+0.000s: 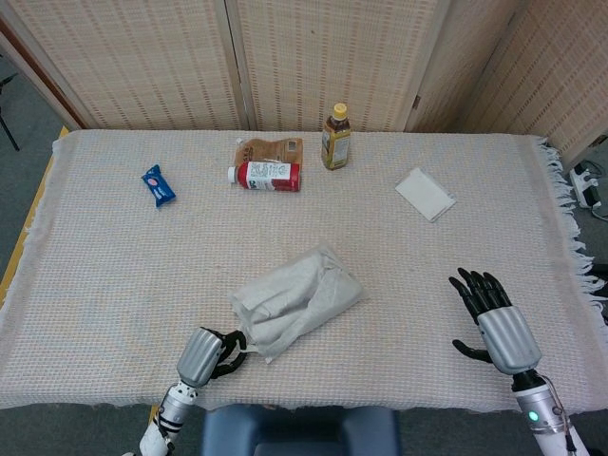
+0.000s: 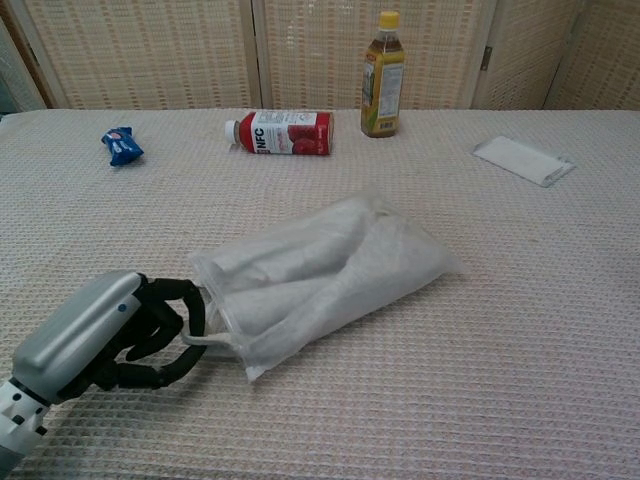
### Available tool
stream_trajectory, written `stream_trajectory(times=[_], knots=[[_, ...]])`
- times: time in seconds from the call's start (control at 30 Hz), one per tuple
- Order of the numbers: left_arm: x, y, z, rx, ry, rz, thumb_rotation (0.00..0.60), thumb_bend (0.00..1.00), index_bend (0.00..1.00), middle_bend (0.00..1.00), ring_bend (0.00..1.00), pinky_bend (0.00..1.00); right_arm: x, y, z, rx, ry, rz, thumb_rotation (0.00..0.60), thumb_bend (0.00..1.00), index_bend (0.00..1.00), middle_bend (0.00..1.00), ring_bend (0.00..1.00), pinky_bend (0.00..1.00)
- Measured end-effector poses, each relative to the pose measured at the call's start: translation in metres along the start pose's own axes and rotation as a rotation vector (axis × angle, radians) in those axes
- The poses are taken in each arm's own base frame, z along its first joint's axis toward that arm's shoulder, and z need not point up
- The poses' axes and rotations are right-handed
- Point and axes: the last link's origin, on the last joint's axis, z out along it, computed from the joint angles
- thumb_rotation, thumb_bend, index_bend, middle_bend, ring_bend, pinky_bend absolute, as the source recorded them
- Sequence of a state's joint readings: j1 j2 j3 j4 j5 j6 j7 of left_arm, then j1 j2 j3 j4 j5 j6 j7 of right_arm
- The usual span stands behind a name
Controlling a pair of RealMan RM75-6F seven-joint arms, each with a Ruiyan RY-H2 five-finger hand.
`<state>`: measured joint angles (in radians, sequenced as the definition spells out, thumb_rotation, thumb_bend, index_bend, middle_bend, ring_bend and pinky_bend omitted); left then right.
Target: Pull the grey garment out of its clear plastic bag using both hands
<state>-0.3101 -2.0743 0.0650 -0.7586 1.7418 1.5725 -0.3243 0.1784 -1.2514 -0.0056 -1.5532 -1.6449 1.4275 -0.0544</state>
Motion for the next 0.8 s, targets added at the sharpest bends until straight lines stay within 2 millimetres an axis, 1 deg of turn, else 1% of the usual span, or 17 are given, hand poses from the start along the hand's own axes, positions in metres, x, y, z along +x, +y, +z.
stream_trajectory(times=[0.07,0.17,0.2,0.3,0.43,0.6,0.67,0.8], knots=[[0.002,0.001,-0.001,-0.003,0.005,-0.004,0.6,0.58,0.75,1.0,1.0,1.0,-0.009,-0.004,0.007,0.017,-0.015,0.002,0.6,0.11,0.09,0.0,0.0,0.0],[0.005,0.002,-0.002,-0.004,0.005,-0.006,0.6,0.57,0.75,1.0,1.0,1.0,-0.022,-0.011,0.022,0.037,-0.023,0.01,0.6,0.13,0.25,0.0,0.0,0.0],[0.005,0.002,-0.003,-0.004,0.002,-0.005,0.6,0.57,0.75,1.0,1.0,1.0,-0.026,-0.013,0.027,0.041,-0.021,0.014,0.6,0.14,0.32,0.0,0.0,0.0],[0.003,0.004,-0.003,-0.002,-0.011,-0.005,0.6,0.57,0.75,1.0,1.0,1.0,-0.041,-0.022,0.044,0.045,-0.008,0.037,0.6,0.14,0.45,0.0,0.0,0.0],[0.002,0.005,-0.003,-0.003,-0.019,-0.007,0.6,0.58,0.75,1.0,1.0,1.0,-0.066,-0.032,0.063,0.033,0.001,0.08,0.6,0.15,0.51,0.03,0.0,0.0],[0.003,0.003,-0.001,0.003,-0.013,-0.001,0.6,0.58,0.75,1.0,1.0,1.0,-0.099,-0.044,0.083,0.024,0.006,0.129,0.6,0.15,0.52,0.03,0.0,0.0],[0.005,0.002,0.0,0.006,-0.01,-0.002,0.6,0.58,0.75,1.0,1.0,1.0,-0.108,-0.05,0.091,0.026,0.02,0.147,0.6,0.15,0.52,0.03,0.0,0.0],[0.007,-0.001,0.002,0.008,-0.005,-0.004,0.6,0.58,0.75,1.0,1.0,1.0,-0.117,-0.058,0.101,0.041,0.072,0.155,0.6,0.15,0.52,0.04,0.0,0.0]])
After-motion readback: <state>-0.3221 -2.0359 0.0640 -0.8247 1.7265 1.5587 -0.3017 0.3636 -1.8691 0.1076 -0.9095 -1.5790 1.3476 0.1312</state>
